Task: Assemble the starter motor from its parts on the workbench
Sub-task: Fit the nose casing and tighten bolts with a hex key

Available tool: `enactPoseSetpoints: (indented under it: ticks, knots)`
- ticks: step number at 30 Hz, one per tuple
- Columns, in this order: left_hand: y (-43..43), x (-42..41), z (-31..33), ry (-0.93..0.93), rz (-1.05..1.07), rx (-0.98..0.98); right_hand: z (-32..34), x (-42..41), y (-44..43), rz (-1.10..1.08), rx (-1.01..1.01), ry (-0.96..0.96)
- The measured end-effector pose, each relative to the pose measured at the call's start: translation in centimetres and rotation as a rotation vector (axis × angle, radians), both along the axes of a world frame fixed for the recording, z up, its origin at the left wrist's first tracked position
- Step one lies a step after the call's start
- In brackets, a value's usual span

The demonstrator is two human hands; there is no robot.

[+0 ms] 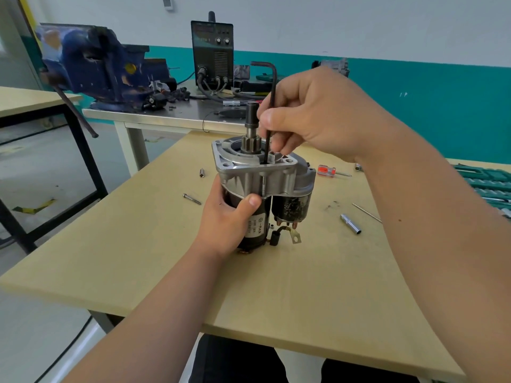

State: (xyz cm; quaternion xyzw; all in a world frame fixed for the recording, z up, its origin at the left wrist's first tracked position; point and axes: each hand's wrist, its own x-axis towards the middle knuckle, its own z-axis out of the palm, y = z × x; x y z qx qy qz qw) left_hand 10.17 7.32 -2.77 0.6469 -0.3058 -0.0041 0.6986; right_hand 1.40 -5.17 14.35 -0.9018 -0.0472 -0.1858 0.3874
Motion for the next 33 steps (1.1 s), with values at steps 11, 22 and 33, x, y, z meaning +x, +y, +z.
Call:
enactPoseSetpoints:
  ticks: [11,22,33]
  knots:
    - [0.0,0.3,-0.2,0.015,-0.002,-0.028,-0.3,0.3,-0.2,0.056,0.071,-0.001]
    - [0.0,0.0,0.0,-0.008,0.01,-0.003,-1.3,0.8,0.7,-0.19,-0.143,-0.168]
    - [0.1,-0.1,0.1,0.018,0.02,-0.012,-2.3,2.5,-1.4,-0.206,-0.103,0.011]
